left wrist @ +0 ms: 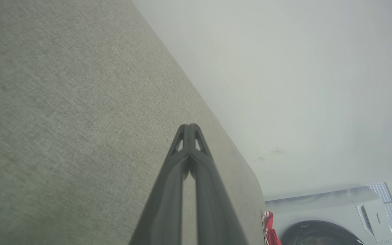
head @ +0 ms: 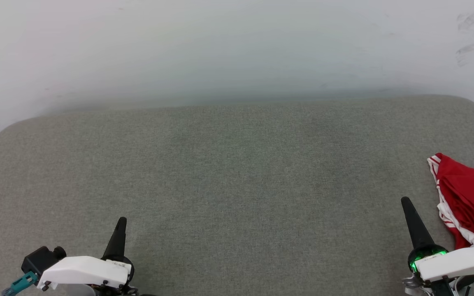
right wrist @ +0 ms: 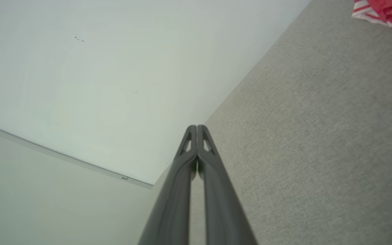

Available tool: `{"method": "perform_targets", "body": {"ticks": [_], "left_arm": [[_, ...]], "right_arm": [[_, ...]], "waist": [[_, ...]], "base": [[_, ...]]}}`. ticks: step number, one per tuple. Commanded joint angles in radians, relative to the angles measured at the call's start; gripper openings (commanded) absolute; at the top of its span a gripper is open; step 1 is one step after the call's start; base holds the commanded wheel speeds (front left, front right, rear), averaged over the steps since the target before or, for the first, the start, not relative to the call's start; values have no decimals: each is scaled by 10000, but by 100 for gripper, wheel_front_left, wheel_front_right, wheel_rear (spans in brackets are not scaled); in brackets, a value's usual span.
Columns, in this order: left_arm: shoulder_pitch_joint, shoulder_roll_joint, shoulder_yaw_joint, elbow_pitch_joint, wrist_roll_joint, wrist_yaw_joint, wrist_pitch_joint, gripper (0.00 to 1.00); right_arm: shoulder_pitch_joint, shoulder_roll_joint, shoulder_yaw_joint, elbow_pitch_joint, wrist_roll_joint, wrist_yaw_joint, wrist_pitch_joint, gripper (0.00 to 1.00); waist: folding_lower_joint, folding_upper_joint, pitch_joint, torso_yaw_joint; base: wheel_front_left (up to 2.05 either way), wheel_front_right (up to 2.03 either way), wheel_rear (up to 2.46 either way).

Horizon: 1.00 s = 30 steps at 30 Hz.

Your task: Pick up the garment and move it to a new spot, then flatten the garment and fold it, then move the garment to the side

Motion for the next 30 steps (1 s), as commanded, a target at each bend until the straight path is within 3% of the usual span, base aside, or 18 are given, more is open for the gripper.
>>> {"method": "perform_targets", "body": {"ticks": [1, 30], "left_arm": [[-261, -10, 120, -53, -230, -94, 73, 0], [-593, -417, 739, 148, -2605, -622, 796, 0]], "right_arm": [[-261, -68, -24, -9, 290, 0, 10, 0], [-726, -40, -188, 704, 3132, -1, 181, 0]], "waist": [[0, 0, 3, 1], [0, 0, 65, 10]], "base": [[0, 0, 0], [0, 0, 0]]}}
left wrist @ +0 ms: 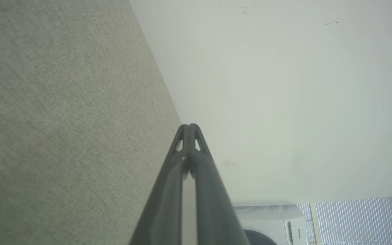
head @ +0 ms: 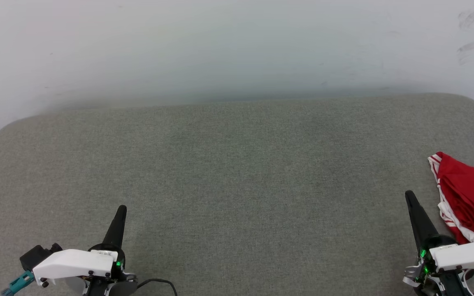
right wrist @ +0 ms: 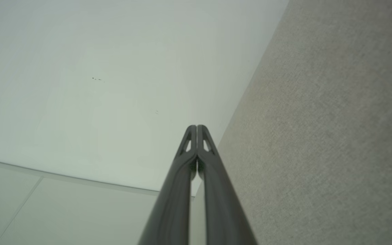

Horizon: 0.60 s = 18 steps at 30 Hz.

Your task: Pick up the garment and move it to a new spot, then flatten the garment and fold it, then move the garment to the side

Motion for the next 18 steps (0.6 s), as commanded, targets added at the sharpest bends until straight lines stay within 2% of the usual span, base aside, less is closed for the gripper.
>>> {"method": "perform_targets", "body": {"ticks": [1, 18], "left_arm": [[-200, -26, 97, -14, -211, -126, 93, 0], [-352, -226, 398, 87, -1353, -363, 436, 0]], "right_arm": [[-227, -34, -25, 31, 265, 0, 21, 0], [-438, 2, -125, 381, 1620, -1, 124, 0]], "waist": [[0, 0, 4, 1], [0, 0, 40, 7]], "base": [[0, 0, 0], [0, 0, 0]]}}
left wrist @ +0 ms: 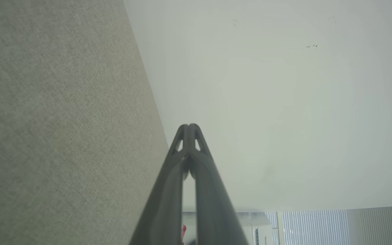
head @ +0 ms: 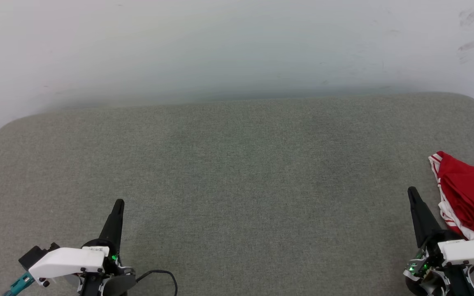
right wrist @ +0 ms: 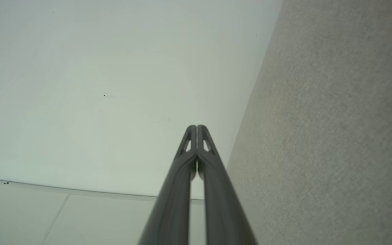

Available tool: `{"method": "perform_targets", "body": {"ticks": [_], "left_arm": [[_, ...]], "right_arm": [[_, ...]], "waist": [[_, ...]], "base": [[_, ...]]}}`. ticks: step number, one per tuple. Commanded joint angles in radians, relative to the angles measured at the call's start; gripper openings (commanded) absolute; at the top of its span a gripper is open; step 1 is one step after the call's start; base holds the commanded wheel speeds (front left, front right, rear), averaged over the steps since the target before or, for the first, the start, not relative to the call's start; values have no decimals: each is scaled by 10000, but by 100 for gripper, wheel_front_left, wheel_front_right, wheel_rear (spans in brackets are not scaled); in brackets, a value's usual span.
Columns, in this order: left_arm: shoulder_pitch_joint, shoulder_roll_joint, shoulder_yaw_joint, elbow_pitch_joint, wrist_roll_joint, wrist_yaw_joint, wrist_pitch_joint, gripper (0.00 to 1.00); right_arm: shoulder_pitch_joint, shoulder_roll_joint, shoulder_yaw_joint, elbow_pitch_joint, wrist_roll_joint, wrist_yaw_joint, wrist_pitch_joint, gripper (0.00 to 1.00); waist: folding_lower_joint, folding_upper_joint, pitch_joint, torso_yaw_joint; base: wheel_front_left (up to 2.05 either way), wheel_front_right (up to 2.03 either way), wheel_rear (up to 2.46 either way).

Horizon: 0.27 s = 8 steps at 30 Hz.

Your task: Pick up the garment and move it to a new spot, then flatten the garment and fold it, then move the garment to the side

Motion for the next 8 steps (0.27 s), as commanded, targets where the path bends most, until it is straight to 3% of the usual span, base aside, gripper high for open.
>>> {"method": "perform_targets", "body": {"ticks": [1, 8], "left_arm": [[-158, -34, 86, 14, -204, -85, 69, 0], [-212, -95, 175, 45, -569, -180, 190, 0]], "right_arm": [[-185, -2, -25, 51, 252, 1, 35, 0], [-263, 13, -58, 164, 677, 1, 72, 0]], "waist": [[0, 0, 4, 1], [0, 0, 17, 3]], "base": [[0, 0, 0], [0, 0, 0]]}}
